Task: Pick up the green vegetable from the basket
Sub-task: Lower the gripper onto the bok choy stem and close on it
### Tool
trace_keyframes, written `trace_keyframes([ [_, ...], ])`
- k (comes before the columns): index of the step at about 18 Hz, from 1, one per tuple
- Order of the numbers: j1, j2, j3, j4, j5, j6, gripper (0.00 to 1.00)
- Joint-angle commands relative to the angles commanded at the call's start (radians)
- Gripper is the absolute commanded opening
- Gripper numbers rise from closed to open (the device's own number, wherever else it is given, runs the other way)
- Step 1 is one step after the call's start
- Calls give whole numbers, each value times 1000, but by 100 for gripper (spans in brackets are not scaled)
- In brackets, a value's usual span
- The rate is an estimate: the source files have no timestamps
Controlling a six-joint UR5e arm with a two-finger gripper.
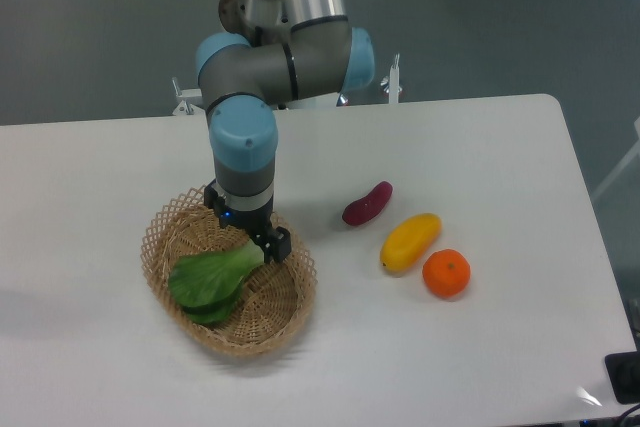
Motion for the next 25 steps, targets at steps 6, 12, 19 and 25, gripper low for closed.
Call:
trace_keyframes([
  [6, -12, -22, 0, 12, 14, -49, 100],
  [12, -38, -51, -2, 89, 57, -112, 100],
  [19, -45, -65, 0, 92, 78, -138, 94],
  [25, -45, -57, 3, 92, 78, -127, 61],
])
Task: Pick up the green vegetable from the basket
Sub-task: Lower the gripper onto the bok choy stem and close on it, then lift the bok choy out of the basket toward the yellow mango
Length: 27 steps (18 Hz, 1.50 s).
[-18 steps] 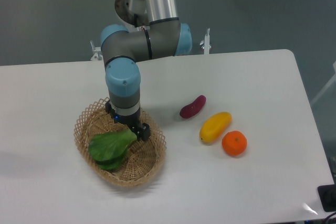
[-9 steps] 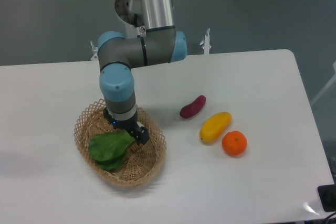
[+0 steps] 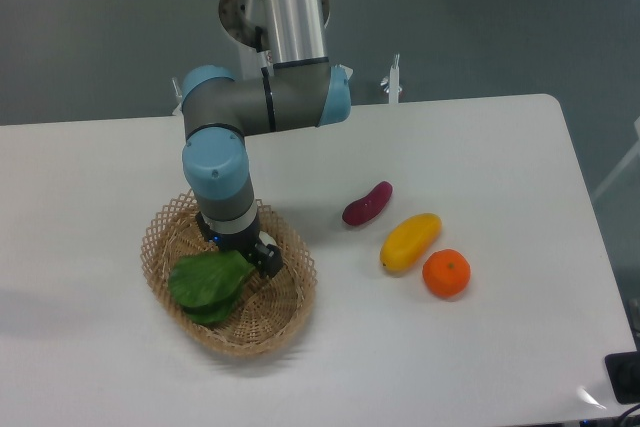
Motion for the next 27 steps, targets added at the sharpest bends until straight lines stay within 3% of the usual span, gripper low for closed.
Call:
trace_keyframes([
  [5, 0, 8, 11, -2, -2, 8, 49],
  [22, 12, 41, 23, -5, -9, 23, 41],
  [27, 46, 78, 40, -23, -12, 104, 41],
])
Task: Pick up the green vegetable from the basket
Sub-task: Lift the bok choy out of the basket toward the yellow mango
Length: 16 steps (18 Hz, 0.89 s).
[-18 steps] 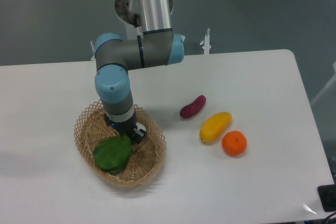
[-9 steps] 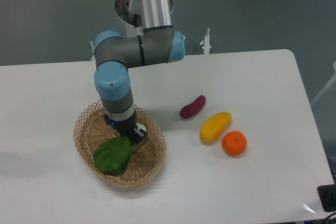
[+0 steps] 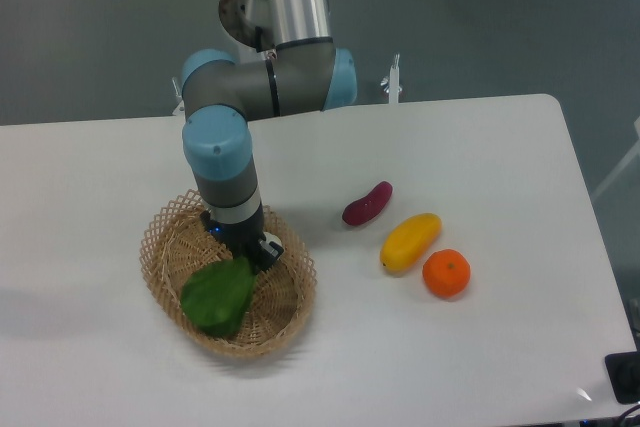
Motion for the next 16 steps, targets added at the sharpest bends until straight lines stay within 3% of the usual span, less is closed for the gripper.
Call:
trace_keyframes([
  [5, 78, 70, 31, -29, -46, 75, 41],
  [10, 176, 104, 135, -185, -109, 160, 41],
  [16, 284, 106, 250, -321, -140, 290, 41],
])
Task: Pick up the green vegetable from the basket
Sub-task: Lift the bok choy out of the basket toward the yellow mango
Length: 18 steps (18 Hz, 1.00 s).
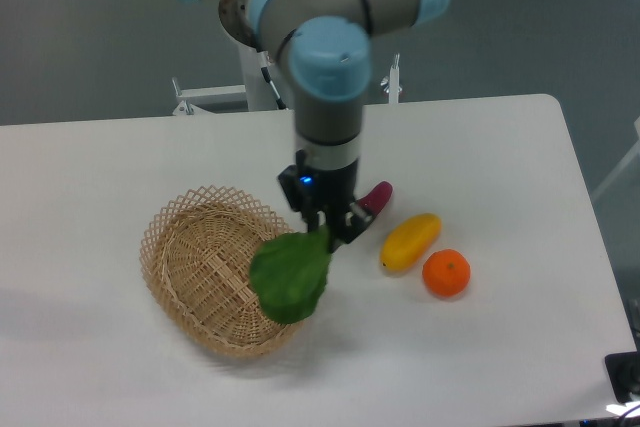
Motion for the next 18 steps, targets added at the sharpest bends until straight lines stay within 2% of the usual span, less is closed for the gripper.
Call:
trace_keyframes([
  [5, 100, 2, 61, -129, -6, 152, 41],
  [7, 130, 5, 71, -157, -8, 207, 41],
  [12, 173, 11, 72, -158, -15, 270, 41],
  [18, 181, 11, 71, -158, -20, 282, 41],
])
